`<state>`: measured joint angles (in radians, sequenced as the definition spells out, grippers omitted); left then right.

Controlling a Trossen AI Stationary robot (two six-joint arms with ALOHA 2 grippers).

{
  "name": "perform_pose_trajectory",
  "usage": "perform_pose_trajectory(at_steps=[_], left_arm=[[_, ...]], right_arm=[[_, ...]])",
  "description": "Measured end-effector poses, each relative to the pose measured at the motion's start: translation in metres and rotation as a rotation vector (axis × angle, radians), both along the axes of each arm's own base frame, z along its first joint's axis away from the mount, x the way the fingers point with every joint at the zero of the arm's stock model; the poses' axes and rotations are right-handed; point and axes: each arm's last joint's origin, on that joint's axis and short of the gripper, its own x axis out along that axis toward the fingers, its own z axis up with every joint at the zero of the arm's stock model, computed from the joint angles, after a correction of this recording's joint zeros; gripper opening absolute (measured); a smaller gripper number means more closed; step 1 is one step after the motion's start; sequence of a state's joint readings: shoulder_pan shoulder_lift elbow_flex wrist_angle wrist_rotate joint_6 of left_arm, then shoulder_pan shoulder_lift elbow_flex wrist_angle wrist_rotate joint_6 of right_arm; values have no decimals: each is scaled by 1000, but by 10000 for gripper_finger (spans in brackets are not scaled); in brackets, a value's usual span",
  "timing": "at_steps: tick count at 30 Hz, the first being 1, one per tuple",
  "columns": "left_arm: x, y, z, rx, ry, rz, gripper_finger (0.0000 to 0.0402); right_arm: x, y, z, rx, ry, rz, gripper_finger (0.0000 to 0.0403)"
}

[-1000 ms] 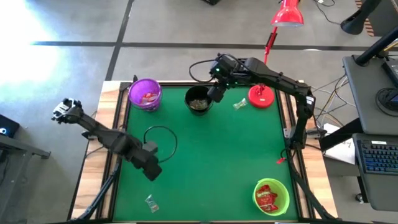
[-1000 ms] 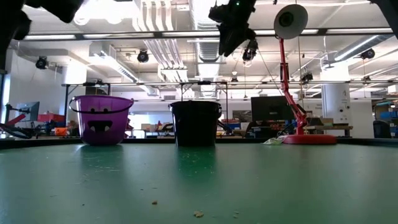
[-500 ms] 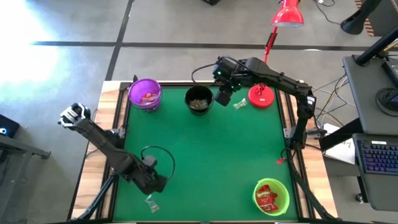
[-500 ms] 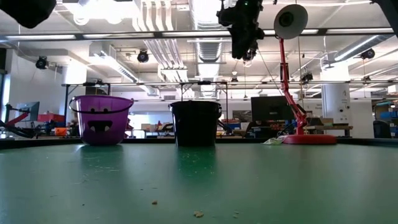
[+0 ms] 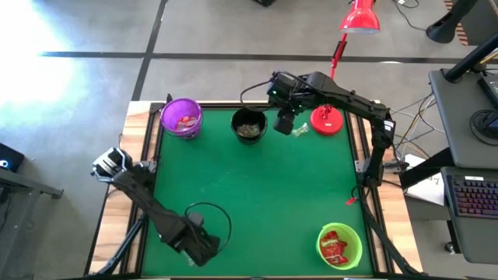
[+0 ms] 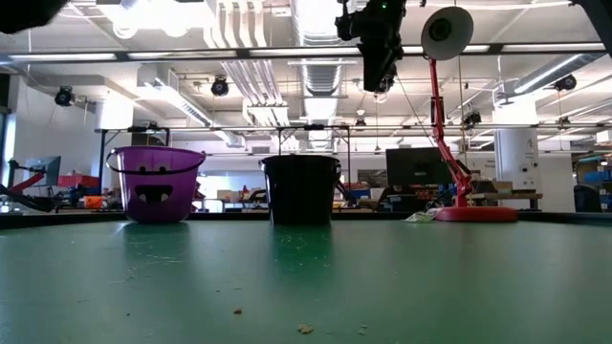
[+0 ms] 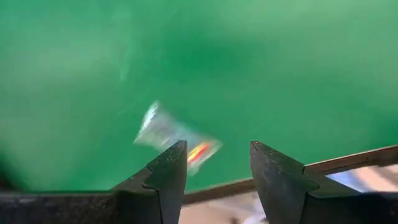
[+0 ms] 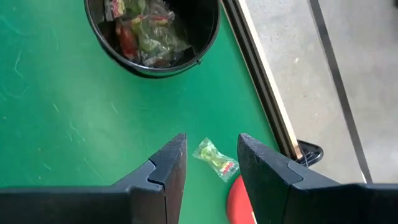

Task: Sort candy
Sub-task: Put the blue gummy into the black bucket

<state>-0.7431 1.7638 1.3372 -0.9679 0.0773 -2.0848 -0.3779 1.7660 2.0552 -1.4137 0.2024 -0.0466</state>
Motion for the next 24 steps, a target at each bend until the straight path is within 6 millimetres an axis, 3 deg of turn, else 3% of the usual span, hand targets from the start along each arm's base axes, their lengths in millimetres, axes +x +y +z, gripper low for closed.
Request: perform_pose_trajectory(at_steps=[5, 13, 18, 24], left_arm=[[-4, -16, 9, -3, 193, -50, 157], [-11, -28, 12, 12, 238, 28, 157], [-13, -39, 0, -19, 238, 226, 157], [2, -50, -27, 6, 126, 238, 157]], right_arm=[[-5, 2, 0, 13, 38, 7, 134], [-12, 5, 2, 31, 84, 7, 134], [-13, 5, 3, 31, 78, 0, 134], [-13, 5, 3, 29, 78, 6, 134]])
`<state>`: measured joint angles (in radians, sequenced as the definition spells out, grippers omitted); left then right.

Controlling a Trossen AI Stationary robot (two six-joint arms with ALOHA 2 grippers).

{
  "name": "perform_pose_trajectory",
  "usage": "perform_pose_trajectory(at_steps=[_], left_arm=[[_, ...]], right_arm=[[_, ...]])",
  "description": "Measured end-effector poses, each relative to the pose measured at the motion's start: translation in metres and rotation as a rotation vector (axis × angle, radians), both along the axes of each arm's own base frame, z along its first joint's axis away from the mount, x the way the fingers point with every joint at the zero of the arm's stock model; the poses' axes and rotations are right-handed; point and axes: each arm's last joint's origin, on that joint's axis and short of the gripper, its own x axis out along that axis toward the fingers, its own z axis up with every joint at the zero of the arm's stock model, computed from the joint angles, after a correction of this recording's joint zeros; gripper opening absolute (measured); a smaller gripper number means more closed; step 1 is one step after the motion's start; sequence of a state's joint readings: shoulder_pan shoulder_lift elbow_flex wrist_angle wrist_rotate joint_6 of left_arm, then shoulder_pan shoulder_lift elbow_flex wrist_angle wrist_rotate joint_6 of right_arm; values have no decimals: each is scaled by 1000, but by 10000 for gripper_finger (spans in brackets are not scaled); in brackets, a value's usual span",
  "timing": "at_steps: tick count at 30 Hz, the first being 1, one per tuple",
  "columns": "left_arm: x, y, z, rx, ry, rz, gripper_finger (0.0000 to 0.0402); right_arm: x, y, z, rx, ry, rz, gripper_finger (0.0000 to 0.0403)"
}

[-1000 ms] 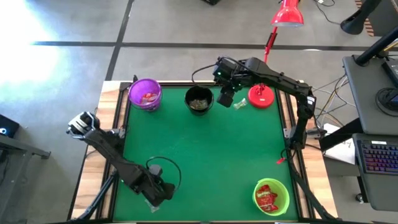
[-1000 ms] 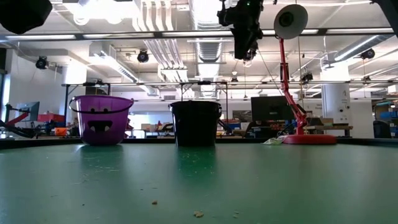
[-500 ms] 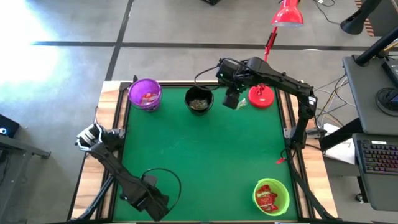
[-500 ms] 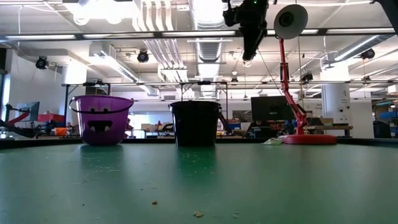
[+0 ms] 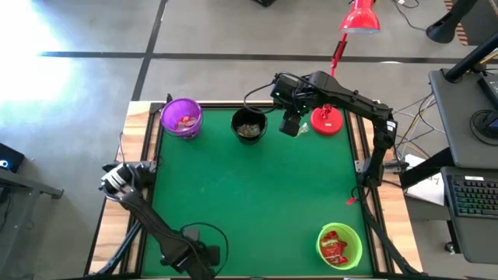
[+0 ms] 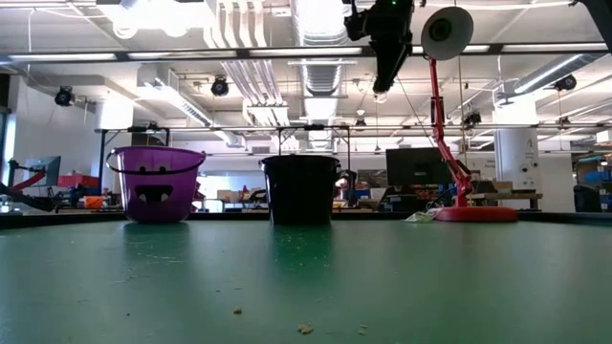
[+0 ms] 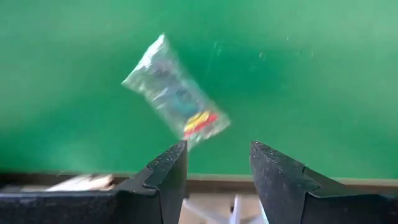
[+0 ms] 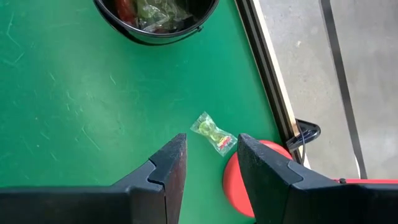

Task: Sort candy
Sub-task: Put the blue gummy into the black bucket

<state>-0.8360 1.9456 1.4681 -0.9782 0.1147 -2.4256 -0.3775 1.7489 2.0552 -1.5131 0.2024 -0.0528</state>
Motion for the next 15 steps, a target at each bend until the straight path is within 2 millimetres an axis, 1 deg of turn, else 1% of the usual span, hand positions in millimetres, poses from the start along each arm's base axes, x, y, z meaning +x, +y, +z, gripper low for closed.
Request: perform_pose_trajectory(at_steps=[3, 6, 9, 12, 15], left_arm=[[4, -4, -14, 28, 15, 0, 157], [3, -6, -21, 29, 53, 4, 157], [3, -5, -20, 21, 61, 11, 157], [0, -1, -18, 49, 89, 12, 157], [-1, 1, -21, 40, 113, 14, 157]], right_arm=[[0, 0, 0, 0, 0, 0, 134], [0, 0, 0, 0, 0, 1, 134], [0, 0, 0, 0, 0, 0, 134], [0, 0, 0, 1, 0, 0, 134], [0, 0, 0, 6, -2, 1, 134]])
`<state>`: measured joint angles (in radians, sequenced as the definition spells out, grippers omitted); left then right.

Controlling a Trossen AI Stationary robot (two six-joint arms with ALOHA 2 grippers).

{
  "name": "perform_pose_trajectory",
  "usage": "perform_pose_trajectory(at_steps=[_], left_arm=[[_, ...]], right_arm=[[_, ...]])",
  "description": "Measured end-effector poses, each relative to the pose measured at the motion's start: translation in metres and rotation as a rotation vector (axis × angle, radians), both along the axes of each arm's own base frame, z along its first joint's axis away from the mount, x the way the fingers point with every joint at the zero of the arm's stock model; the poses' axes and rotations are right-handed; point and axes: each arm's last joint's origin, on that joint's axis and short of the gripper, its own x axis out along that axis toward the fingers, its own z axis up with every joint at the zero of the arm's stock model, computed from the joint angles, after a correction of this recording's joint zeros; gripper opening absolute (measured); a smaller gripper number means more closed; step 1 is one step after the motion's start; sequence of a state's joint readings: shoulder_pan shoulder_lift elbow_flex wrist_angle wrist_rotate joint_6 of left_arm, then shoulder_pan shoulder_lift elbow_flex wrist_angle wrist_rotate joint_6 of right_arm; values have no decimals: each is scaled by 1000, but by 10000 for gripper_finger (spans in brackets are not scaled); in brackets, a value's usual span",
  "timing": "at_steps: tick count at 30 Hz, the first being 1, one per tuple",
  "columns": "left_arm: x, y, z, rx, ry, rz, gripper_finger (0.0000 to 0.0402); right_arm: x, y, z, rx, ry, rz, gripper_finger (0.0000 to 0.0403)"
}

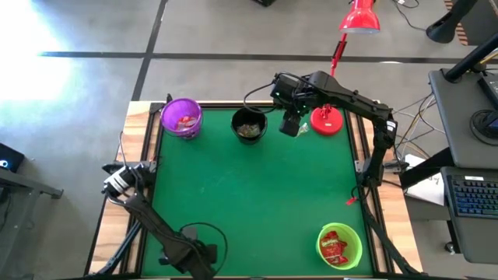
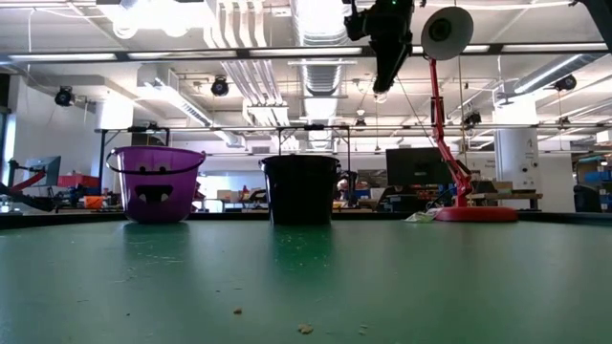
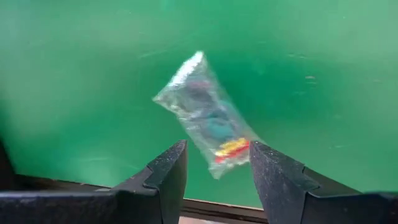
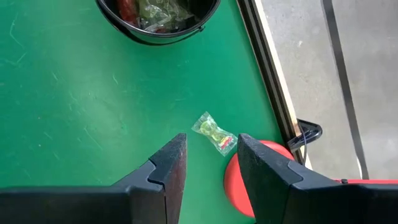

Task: Sort candy
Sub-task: Put the blue gummy into the black bucket

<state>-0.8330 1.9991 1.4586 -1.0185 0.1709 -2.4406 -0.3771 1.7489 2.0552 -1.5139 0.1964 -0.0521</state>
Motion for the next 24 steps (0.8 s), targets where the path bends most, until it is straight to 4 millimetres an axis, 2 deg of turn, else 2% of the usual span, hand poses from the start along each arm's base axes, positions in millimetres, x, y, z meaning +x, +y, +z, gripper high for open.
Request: perform_pose_trajectory(at_steps=[13, 20, 24], left_arm=[[0, 12, -23, 8, 2, 25, 154], [-3, 15, -27, 6, -2, 5, 152], [-4, 14, -28, 17, -19, -53, 126]], right_arm=[[0, 1, 0, 21, -8, 9, 134], [0, 1, 0, 21, -7, 10, 134], [0, 1, 0, 20, -8, 10, 134]])
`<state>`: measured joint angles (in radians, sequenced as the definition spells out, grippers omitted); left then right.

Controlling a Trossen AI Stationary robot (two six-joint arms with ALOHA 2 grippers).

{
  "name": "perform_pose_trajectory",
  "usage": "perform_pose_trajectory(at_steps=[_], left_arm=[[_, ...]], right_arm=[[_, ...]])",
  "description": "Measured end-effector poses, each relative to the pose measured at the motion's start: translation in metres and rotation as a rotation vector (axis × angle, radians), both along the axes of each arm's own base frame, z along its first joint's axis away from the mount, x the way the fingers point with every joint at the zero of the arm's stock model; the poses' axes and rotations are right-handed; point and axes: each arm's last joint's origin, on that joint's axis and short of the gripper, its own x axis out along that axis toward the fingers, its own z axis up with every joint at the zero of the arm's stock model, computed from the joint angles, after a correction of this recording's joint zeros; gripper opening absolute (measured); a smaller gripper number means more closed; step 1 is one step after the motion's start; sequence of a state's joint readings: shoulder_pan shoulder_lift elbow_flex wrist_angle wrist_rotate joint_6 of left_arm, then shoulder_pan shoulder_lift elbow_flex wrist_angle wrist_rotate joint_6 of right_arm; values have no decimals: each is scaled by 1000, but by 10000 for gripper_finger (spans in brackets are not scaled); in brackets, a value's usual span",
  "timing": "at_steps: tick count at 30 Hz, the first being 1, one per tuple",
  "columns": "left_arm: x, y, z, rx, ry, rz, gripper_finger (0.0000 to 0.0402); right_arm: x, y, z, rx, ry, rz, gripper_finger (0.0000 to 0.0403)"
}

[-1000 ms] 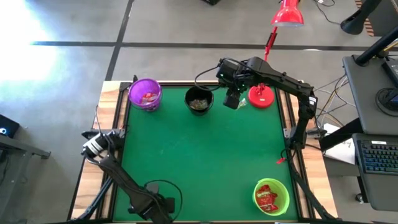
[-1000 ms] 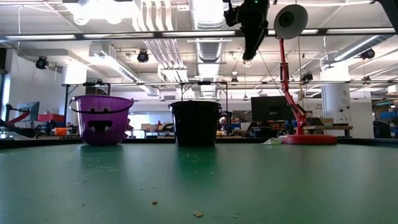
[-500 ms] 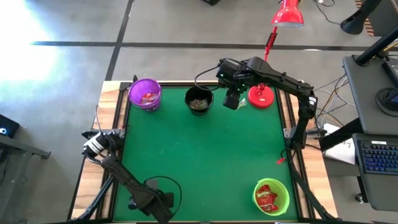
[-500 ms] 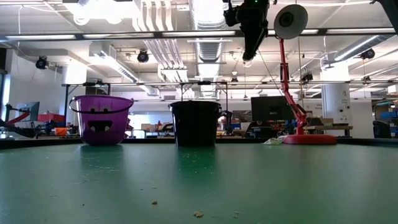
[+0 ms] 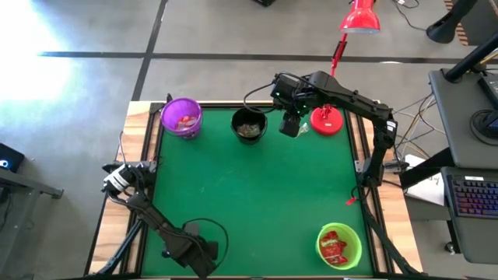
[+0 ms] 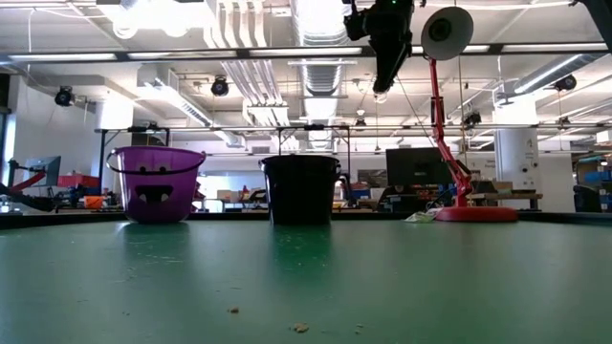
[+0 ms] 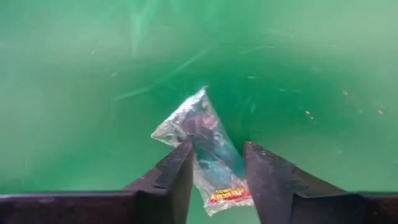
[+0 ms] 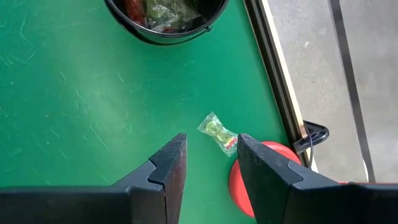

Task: Sort candy
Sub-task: Put the blue gummy into the black bucket

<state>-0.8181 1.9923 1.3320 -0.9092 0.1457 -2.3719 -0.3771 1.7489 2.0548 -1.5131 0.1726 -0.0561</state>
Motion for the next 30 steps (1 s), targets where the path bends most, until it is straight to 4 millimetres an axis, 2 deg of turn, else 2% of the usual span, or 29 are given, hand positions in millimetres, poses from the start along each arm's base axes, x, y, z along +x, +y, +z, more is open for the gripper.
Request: perform_pose_trajectory(at_steps=[4, 9, 17, 24, 30], left_arm=[[0, 0, 0, -4, -15, -115, 72], [0, 0, 1, -3, -19, -171, 8], [4, 1, 10, 80, -65, -198, 2], [4, 8, 42, 143, -179, -193, 2], [-1, 23, 66, 219, -234, -205, 2]], right_arm=[[0, 0, 0, 0, -1, -2, 134], [0, 0, 0, 0, -1, -2, 134], [0, 0, 0, -1, -1, 0, 134], [0, 0, 0, -2, 8, 5, 134], [-5, 2, -2, 29, 45, -51, 134]])
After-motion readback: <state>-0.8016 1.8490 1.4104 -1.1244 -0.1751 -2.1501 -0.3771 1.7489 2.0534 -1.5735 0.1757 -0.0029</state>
